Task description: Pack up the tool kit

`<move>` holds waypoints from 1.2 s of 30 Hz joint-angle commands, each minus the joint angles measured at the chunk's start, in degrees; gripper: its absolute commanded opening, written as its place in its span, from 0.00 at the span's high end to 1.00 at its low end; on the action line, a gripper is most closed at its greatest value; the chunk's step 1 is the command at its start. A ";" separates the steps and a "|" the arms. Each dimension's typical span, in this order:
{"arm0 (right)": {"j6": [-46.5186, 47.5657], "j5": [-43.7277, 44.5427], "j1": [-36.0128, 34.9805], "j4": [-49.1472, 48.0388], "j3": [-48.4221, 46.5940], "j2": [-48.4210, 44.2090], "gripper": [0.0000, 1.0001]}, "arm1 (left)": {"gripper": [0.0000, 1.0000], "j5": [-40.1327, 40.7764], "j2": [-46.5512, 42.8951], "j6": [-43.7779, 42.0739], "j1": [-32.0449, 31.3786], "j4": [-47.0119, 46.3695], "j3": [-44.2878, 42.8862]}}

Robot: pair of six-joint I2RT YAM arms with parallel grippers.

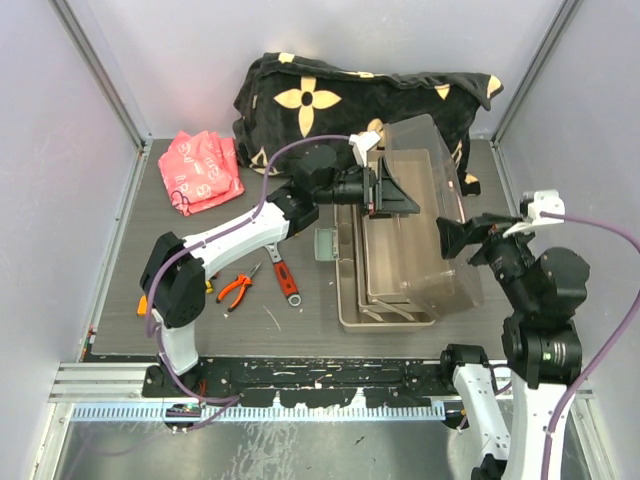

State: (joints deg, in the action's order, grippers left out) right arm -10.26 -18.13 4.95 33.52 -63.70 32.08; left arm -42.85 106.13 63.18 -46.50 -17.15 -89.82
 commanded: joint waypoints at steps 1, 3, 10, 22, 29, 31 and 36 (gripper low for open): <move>4.44 1.65 -0.91 5.10 0.40 -4.47 0.00 | 0.18 2.23 -0.52 -2.55 0.35 -4.34 -5.86; 5.02 1.11 -1.35 6.13 0.59 -5.59 0.00 | 0.18 2.67 -0.13 -3.33 0.33 -3.35 -6.59; 4.20 -1.90 -1.52 8.46 -2.93 -3.44 0.00 | 0.17 8.29 0.55 -7.41 0.73 2.77 -9.03; 2.83 2.14 -1.52 13.49 -4.13 -6.39 0.00 | 0.17 11.40 4.85 -6.64 0.66 2.10 -13.65; -0.11 2.08 -1.48 12.98 -1.03 -9.83 0.00 | 0.17 11.07 6.91 -7.26 -0.82 1.99 -17.35; -0.31 1.83 -1.52 13.60 -1.05 -10.17 0.00 | 0.16 10.95 7.28 -7.96 -1.53 2.23 -18.42; 0.76 2.06 -1.51 16.39 -2.26 -10.10 0.00 | 0.15 11.35 8.75 -9.68 -3.11 3.17 -20.84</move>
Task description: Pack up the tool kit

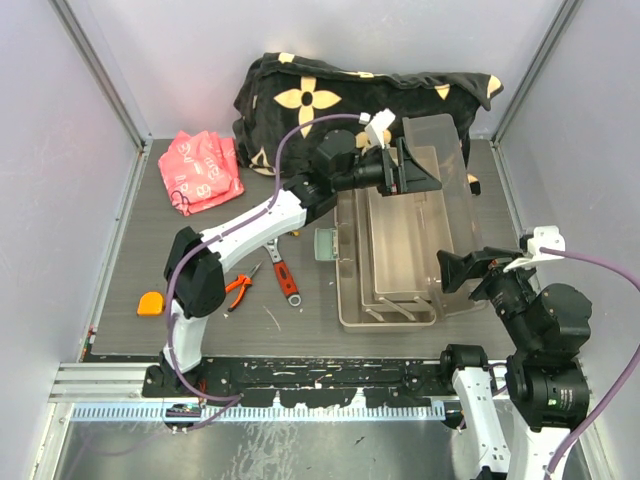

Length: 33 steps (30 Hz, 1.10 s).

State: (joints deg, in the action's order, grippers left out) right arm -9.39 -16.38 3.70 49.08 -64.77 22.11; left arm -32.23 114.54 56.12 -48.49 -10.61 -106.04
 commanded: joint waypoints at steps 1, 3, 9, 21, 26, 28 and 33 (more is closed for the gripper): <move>0.41 0.67 -0.29 1.49 -1.38 -0.20 0.00 | 0.15 0.86 0.74 -2.68 -1.42 -3.36 -4.97; 1.53 1.26 -0.16 2.62 -1.45 -0.75 0.00 | 0.15 0.93 1.50 -2.89 -1.64 -3.36 -5.62; 2.92 2.23 -0.11 4.77 -1.25 -3.01 0.00 | 0.14 1.21 5.33 -3.48 -2.66 -3.11 -9.79; 2.69 6.19 -0.10 8.00 -2.19 -7.88 0.00 | 0.13 0.24 9.54 -4.59 -4.16 -3.05 -15.39; 2.69 6.44 -0.10 9.62 -1.94 -8.99 0.00 | 0.09 0.76 10.56 -7.22 -5.76 -1.32 -17.56; 2.71 6.35 -0.10 9.98 -2.13 -8.97 0.00 | 0.08 0.79 10.68 -8.06 -6.34 -0.86 -17.73; 2.31 6.36 -0.10 10.24 -1.94 -8.22 0.00 | 0.08 0.77 10.59 -8.77 -7.29 -0.31 -17.88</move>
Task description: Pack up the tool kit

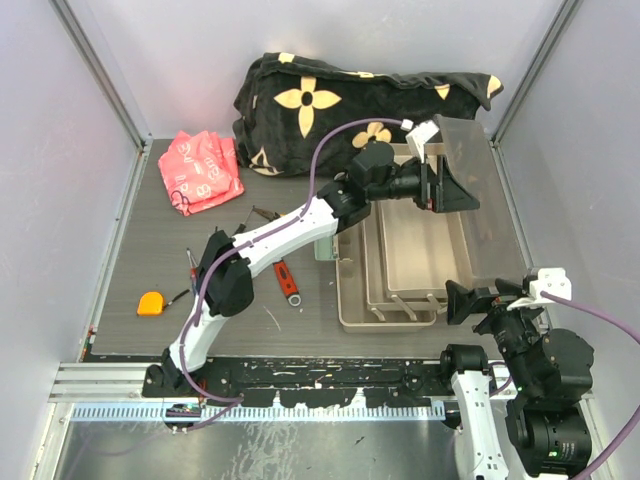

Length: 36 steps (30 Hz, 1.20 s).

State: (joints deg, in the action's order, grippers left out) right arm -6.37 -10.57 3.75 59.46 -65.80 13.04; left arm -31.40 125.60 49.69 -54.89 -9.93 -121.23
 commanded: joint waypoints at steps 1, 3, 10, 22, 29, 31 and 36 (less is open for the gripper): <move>-0.70 0.76 -0.14 -0.02 -1.05 1.04 0.00 | 0.07 -0.14 -0.76 -2.52 -0.89 -0.78 -2.78; -0.79 1.06 -0.14 -0.05 -1.05 1.26 0.00 | 0.05 -0.16 -1.50 -3.82 -0.85 0.32 -2.66; -1.09 0.70 -0.14 -0.33 -0.51 0.53 0.00 | 0.04 0.10 -5.73 -4.34 2.12 0.01 3.15; -2.14 -0.57 -0.14 -0.53 0.85 -0.21 0.00 | 0.04 -0.32 -14.24 -0.66 9.59 -4.90 13.04; -2.17 -0.41 -0.15 -0.58 0.94 0.38 0.00 | 0.05 -0.01 -25.77 -0.32 16.39 -5.56 25.77; -2.28 -0.31 -0.14 -0.94 1.18 1.42 0.00 | 0.05 0.66 -30.88 -3.47 18.31 -3.38 31.55; -3.85 -1.49 -0.14 -5.70 3.97 5.41 0.01 | 0.05 3.41 -42.27 -13.35 22.14 9.06 40.43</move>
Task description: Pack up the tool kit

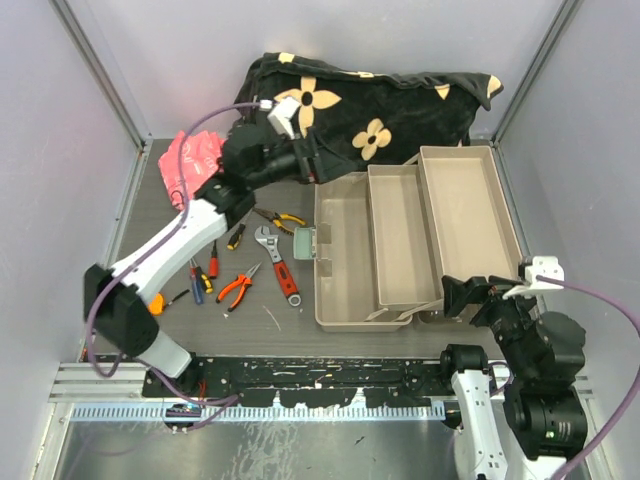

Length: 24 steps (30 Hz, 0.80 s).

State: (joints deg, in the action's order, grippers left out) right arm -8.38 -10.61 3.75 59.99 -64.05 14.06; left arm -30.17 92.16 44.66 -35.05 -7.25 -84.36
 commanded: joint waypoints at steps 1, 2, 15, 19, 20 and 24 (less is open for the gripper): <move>-2.39 -1.78 -0.17 -7.74 3.17 5.23 0.01 | 0.05 2.67 -10.55 -9.20 3.04 8.30 4.86; -2.88 -2.08 -0.15 -9.41 4.15 5.90 0.01 | 0.06 3.35 -12.59 -10.17 3.77 10.85 6.05; -5.75 -10.28 -0.16 -32.44 1.37 27.77 0.02 | 0.07 3.56 -15.50 -20.33 23.92 35.56 10.90; -7.02 -12.60 -0.86 -36.18 -1.72 33.26 0.03 | 0.06 5.15 -16.73 -25.89 27.64 40.28 11.75; -7.32 -12.70 -1.47 -37.24 -2.22 34.29 0.03 | 0.06 5.43 -16.97 -27.48 28.37 41.88 11.58; -7.71 -10.73 -6.58 -39.43 -7.28 42.47 0.03 | 0.04 7.69 -18.67 -34.14 29.71 48.12 10.00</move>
State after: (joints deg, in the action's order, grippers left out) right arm -14.98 -20.93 1.32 28.36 -64.71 51.00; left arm -24.29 77.06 19.20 -6.42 34.52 -71.72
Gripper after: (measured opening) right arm 0.969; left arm 0.950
